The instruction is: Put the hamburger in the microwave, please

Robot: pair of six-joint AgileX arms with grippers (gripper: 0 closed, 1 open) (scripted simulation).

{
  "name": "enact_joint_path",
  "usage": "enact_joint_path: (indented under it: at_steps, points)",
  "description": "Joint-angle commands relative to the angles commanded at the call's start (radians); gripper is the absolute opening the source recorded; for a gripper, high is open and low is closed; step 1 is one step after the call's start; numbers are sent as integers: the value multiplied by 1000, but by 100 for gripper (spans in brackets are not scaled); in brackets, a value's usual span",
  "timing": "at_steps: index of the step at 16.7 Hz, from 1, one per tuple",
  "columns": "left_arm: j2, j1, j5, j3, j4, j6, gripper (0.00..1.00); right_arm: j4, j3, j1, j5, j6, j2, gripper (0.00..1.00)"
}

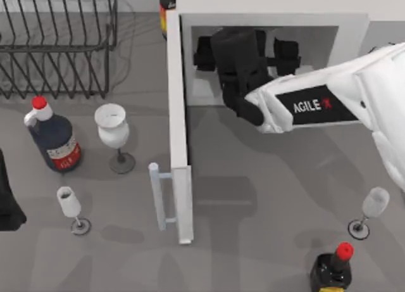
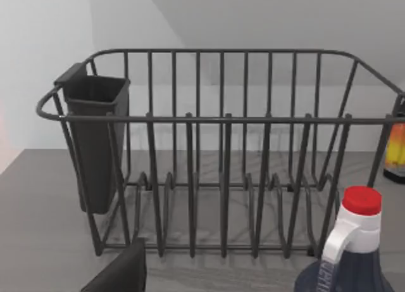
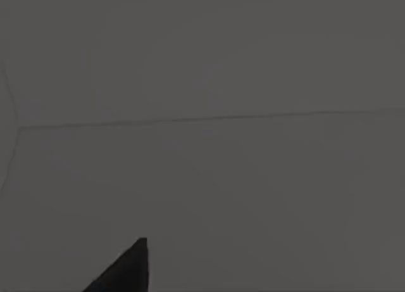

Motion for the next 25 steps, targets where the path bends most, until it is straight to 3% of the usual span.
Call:
enact_joint_path:
  at_steps: [11,19,25]
  points:
    - [0,0,0,0,0,0,100,208,-684,237,206,143,-343,100]
    - [0,0,0,0,0,0,100,205,-713,249,219,151,-376,100]
    - [0,0,0,0,0,0,100,-49,-644,246,220,152,-555,100]
